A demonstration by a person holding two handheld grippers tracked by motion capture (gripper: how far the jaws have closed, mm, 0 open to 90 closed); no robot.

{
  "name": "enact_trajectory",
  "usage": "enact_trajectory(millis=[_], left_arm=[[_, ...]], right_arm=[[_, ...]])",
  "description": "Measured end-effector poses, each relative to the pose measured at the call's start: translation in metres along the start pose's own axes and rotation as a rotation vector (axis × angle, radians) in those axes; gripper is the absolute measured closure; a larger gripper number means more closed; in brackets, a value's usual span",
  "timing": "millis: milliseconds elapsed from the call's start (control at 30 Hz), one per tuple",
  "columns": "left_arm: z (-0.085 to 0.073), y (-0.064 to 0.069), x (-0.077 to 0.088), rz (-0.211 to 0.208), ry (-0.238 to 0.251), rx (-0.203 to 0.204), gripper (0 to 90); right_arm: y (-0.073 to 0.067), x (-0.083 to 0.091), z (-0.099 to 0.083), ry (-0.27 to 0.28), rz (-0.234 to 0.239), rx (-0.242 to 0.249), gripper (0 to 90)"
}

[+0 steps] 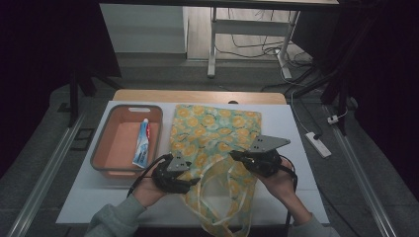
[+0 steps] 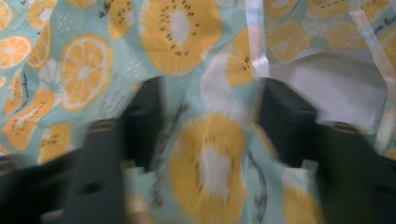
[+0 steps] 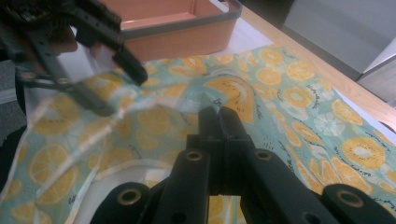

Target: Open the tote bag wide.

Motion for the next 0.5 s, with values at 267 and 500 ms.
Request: enact_trajectory(millis=[267, 500], left_arm=[[-0.006, -0.012, -0.007, -0.022, -0.038, 0.019, 88.0], [0.002, -0.027, 0.028, -0.060, 0.124, 0.056, 88.3]], right_arm=[[0.008, 0.009, -0.001, 0.027, -0.004, -0.027, 89.0], [0.005, 0.024, 0.005, 0.057, -0.010, -0.033, 89.0]])
Point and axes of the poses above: each handheld gripper's, and its own axes: x roughly backward along the jaws, z roughly out of its top, y roughly to its right, the point moved 2 cm from there along -x, roughly forward along the jaws, and after that the axes turned 9 degrees about z, right-handed, at the moved point
